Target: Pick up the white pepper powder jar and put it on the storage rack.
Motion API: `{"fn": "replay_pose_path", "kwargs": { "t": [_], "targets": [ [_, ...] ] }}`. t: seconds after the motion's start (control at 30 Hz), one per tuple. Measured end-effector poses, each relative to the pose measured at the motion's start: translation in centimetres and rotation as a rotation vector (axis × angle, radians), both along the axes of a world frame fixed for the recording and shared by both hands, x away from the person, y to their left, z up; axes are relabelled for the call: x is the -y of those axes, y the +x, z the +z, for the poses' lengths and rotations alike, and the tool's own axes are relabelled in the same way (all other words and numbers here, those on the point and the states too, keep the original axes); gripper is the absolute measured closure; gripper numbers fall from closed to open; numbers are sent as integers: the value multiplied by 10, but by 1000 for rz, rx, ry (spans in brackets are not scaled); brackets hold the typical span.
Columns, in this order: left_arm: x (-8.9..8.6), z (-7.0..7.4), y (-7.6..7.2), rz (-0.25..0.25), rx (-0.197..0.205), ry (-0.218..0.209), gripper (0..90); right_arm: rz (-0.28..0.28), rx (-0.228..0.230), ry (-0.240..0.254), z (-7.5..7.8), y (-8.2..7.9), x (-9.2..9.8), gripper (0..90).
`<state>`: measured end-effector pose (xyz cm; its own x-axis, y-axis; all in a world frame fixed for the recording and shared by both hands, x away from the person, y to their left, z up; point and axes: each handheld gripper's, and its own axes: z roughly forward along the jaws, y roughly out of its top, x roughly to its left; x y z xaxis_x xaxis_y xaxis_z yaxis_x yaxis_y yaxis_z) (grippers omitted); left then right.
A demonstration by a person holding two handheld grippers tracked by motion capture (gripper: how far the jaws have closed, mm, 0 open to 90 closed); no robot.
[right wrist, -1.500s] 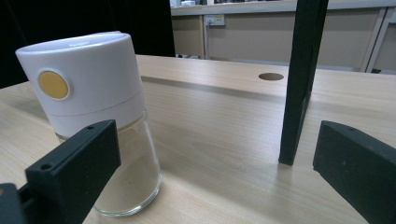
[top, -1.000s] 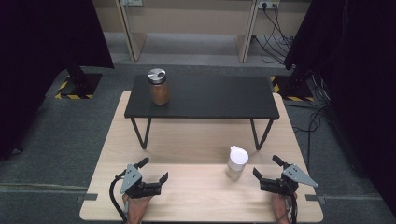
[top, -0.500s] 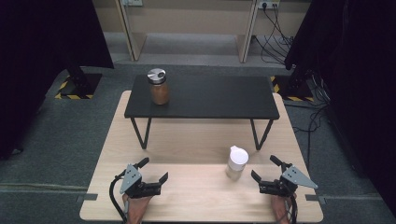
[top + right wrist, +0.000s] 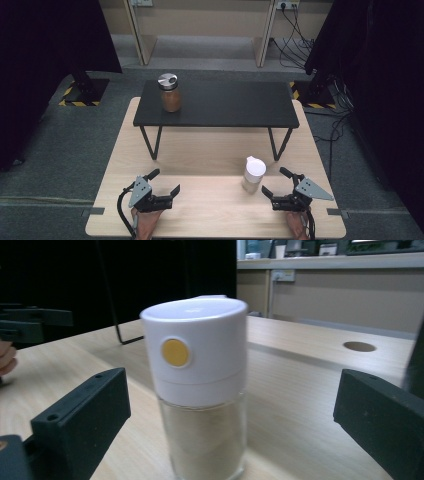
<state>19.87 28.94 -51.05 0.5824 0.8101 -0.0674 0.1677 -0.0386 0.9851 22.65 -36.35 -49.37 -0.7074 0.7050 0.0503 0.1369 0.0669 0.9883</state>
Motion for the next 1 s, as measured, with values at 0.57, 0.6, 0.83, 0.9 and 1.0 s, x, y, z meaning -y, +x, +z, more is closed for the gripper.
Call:
{"fn": "replay_pose_path", "kwargs": {
  "t": [0.57,0.6,0.83,0.9,1.0],
  "targets": [
    [1,0,-1,6,4,0,37,26,-23,52,-5,5,-20,17],
    [1,0,-1,7,4,1,37,25,-20,50,-6,5,-21,17],
    [1,0,-1,7,6,0,37,40,-25,-2,0,5,-31,13],
    [1,0,-1,8,5,0,37,42,-19,-17,3,5,-33,13],
    [1,0,-1,9,5,0,37,19,-4,-37,5,2,-38,40]
  ]
}}
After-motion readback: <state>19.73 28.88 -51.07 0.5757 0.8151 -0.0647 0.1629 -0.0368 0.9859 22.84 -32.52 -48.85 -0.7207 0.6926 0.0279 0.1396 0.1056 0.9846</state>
